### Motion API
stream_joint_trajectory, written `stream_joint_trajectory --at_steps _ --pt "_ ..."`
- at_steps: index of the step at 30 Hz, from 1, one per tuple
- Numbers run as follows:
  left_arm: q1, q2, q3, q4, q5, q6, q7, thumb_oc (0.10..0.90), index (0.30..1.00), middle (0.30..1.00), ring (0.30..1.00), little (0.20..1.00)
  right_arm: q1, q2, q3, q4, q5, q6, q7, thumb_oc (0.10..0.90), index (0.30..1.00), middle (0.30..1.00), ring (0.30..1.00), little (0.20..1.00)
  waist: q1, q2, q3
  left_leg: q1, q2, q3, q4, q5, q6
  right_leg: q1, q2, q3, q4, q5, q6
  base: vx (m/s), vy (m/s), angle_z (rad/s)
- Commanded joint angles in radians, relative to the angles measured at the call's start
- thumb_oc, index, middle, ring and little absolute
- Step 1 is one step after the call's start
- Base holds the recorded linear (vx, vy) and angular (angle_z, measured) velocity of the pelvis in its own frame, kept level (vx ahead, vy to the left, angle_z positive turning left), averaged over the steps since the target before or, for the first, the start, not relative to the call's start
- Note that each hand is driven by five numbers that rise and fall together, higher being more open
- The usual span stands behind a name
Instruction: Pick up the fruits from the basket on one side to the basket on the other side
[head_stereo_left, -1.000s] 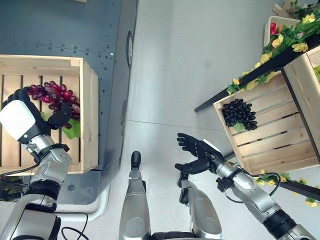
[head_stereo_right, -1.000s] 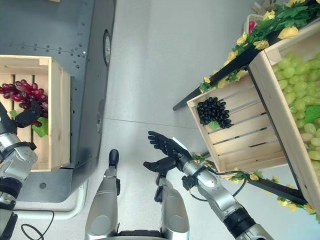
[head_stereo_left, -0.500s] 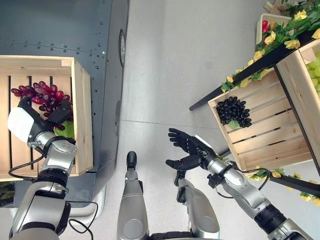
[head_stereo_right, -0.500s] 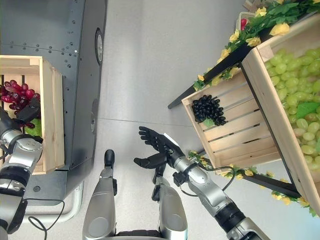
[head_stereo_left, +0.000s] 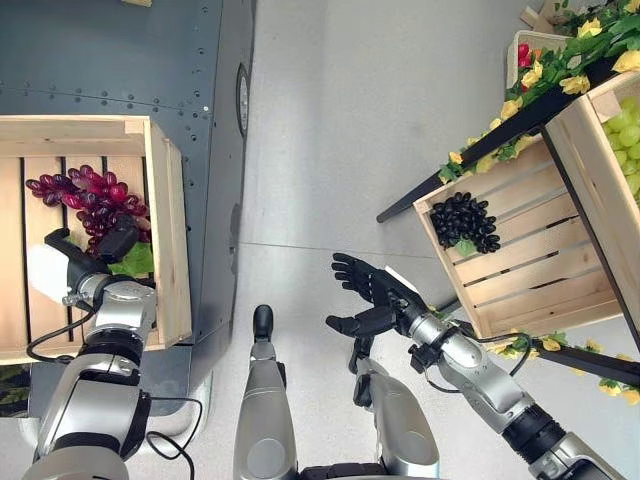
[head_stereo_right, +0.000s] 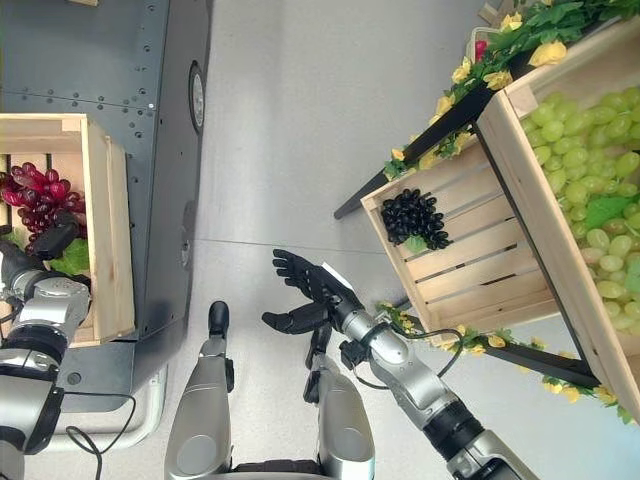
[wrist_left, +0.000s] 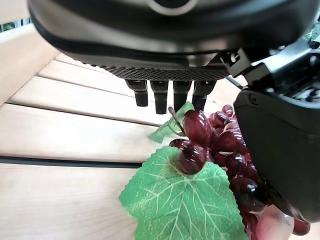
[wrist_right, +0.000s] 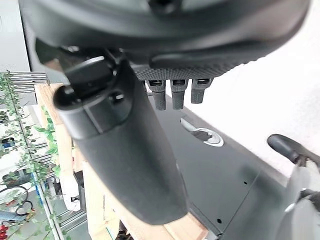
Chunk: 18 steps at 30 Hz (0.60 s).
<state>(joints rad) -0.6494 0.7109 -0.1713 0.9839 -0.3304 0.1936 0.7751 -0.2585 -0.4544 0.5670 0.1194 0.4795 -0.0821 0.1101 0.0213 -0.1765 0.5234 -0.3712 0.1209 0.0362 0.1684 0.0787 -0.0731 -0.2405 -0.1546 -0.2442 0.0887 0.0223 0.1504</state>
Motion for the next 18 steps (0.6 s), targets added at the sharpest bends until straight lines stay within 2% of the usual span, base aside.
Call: stream_joint_trajectory --at_steps 1,10,18 --pt "-0.035 -0.115 -0.039 0.063 0.008 0.033 0.001 0.8 0.9 0.9 0.9 0.9 -0.04 -0.006 0.001 -0.066 0.031 -0.053 -0.025 0.8 0.9 0.9 0.9 0.9 -0.021 0.001 -0.009 -0.032 -0.063 0.056 0.07 -0.069 0.023 -0.025 0.026 -0.006 0.096 -0.051 -0.044 0.0 0.0 0.0" --pt "-0.064 -0.102 -0.117 0.02 0.167 0.025 -0.031 0.8 0.9 0.9 0.9 0.9 -0.052 -0.017 -0.016 -0.038 0.038 -0.062 -0.024 0.8 0.9 0.9 0.9 0.9 -0.028 0.015 -0.004 -0.027 -0.07 0.062 0.071 -0.067 0.029 -0.047 0.02 -0.002 0.12 -0.049 -0.045 0.0 0.01 0.0" --pt "-0.111 -0.1 -0.179 0.024 0.266 0.055 -0.078 0.8 0.9 0.9 0.9 0.9 -0.067 -0.021 -0.027 -0.029 0.045 -0.052 -0.041 0.8 0.9 0.9 0.9 0.9 -0.039 0.021 -0.003 -0.033 -0.078 0.069 0.074 -0.066 0.035 -0.076 0.013 0.009 0.138 -0.04 -0.039 0.0 0.038 -0.03"
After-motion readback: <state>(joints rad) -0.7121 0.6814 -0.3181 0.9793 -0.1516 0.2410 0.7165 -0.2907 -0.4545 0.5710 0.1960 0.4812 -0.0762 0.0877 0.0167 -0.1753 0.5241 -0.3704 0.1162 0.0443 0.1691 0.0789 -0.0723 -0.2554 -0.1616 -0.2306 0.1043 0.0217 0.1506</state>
